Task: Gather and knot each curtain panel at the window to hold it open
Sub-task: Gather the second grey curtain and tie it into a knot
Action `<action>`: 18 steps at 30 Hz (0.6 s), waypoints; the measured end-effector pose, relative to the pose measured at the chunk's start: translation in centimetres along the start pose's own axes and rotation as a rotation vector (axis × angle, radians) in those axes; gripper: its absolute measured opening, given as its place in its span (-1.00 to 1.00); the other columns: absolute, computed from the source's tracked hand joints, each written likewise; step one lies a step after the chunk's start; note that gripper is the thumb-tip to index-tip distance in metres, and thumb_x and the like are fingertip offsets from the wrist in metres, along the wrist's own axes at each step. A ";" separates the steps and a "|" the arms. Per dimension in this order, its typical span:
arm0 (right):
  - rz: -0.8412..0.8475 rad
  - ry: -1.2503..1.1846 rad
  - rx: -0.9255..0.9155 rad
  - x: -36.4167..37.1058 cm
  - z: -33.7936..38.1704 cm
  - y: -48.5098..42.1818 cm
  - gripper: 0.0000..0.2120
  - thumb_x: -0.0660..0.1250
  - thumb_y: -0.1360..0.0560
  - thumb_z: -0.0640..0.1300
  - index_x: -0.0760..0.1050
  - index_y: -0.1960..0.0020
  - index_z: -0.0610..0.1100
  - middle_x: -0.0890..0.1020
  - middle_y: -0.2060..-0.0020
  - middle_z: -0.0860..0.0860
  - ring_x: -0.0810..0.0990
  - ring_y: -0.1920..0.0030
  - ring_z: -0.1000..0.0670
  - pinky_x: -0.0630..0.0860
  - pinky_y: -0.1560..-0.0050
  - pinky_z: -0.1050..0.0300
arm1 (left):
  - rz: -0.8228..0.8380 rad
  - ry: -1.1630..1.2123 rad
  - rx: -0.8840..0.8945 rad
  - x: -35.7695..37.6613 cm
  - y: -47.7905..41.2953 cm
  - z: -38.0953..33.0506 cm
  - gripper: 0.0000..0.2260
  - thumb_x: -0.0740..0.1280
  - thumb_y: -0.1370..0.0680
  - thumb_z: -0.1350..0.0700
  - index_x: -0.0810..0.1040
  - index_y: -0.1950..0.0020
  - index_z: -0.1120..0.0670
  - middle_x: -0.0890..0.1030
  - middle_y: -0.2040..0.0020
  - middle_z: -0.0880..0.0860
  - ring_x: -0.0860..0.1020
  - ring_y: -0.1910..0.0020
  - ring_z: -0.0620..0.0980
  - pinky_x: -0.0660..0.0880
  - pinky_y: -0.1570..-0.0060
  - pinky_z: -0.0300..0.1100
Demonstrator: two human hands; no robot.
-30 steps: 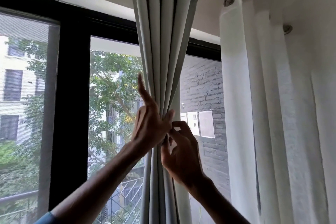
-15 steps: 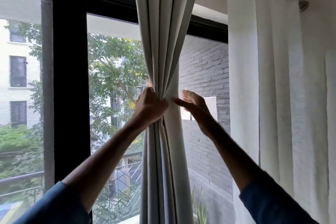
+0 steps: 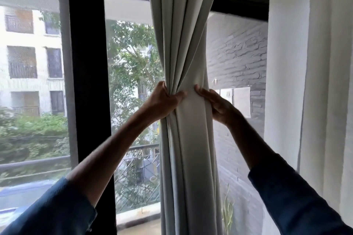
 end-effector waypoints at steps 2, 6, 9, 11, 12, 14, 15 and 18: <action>-0.035 0.031 0.019 -0.2 -1.7 1.6 -0.61 0.36 -0.59 -0.05 0.57 -0.26 -0.32 0.67 -0.13 -0.23 0.69 -0.07 -0.13 0.62 -0.13 0.02 | -0.068 -0.101 -0.049 0.3 1.0 1.4 -0.77 0.42 -0.55 0.06 0.38 0.19 -0.04 0.63 0.28 -0.10 0.60 0.27 -0.17 0.59 0.22 -0.21; -0.234 0.142 0.052 -1.3 -6.3 6.4 -0.65 0.48 -0.51 -0.03 0.64 -0.15 -0.28 0.71 -0.03 -0.22 0.72 -0.01 -0.18 0.64 -0.04 -0.01 | -0.147 -0.442 -0.072 2.4 5.1 4.8 -0.58 0.39 -0.56 -0.03 0.21 0.32 0.01 0.32 0.37 0.00 0.32 0.38 -0.02 0.25 0.36 -0.11; -0.377 0.218 0.055 -1.6 -10.1 11.0 -0.75 0.53 -0.47 -0.05 0.68 -0.02 -0.22 0.75 0.12 -0.12 0.75 0.10 -0.10 0.65 0.14 0.11 | -0.149 -0.546 -0.058 5.2 9.5 6.3 -0.56 0.35 -0.59 0.02 0.18 0.36 0.04 0.27 0.41 0.01 0.37 0.32 0.10 0.21 0.23 -0.12; -0.461 0.214 0.059 -1.6 -13.1 14.0 -0.77 0.54 -0.46 -0.07 0.69 0.00 -0.20 0.76 0.15 -0.09 0.75 0.13 -0.07 0.65 0.18 0.12 | -0.149 -0.554 -0.097 6.9 11.9 8.1 -0.61 0.36 -0.57 0.02 0.26 0.34 0.07 0.37 0.41 0.14 0.48 0.28 0.22 0.28 0.25 -0.07; -0.492 0.206 0.074 -1.6 -14.8 15.4 -0.76 0.55 -0.46 -0.06 0.69 -0.02 -0.20 0.76 0.15 -0.09 0.75 0.12 -0.08 0.66 0.16 0.09 | -0.149 -0.571 -0.120 7.8 13.2 9.1 -0.64 0.38 -0.56 0.03 0.31 0.34 0.08 0.44 0.39 0.21 0.51 0.28 0.25 0.29 0.27 -0.06; -0.557 0.205 0.092 -1.6 -18.0 18.1 -0.77 0.55 -0.45 -0.06 0.68 -0.01 -0.19 0.75 0.16 -0.09 0.75 0.14 -0.06 0.66 0.18 0.08 | -0.140 -0.632 -0.163 9.4 15.5 10.5 -0.66 0.38 -0.56 0.02 0.44 0.33 0.17 0.53 0.35 0.29 0.54 0.29 0.30 0.24 0.29 -0.07; -0.598 0.216 0.100 -1.6 -19.5 19.5 -0.77 0.56 -0.44 -0.07 0.69 0.01 -0.19 0.75 0.18 -0.09 0.74 0.17 -0.03 0.65 0.22 0.09 | -0.112 -0.663 -0.189 10.3 16.7 11.1 -0.65 0.37 -0.57 0.01 0.49 0.29 0.23 0.56 0.30 0.32 0.55 0.25 0.33 0.24 0.28 -0.06; -0.662 0.263 0.156 -1.8 -23.2 22.8 -0.77 0.57 -0.43 -0.04 0.70 0.03 -0.17 0.75 0.22 -0.05 0.73 0.21 0.01 0.64 0.24 0.05 | -0.037 -0.707 -0.258 12.5 19.7 13.2 -0.64 0.34 -0.58 0.01 0.52 0.22 0.29 0.58 0.23 0.37 0.57 0.18 0.37 0.38 0.24 0.04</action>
Point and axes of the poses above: each hand's wrist, its own y-axis away from the middle knuckle, its own x-axis out of the palm, z = x × y, the point moved 8 cm from there along -y, towards the middle knuckle
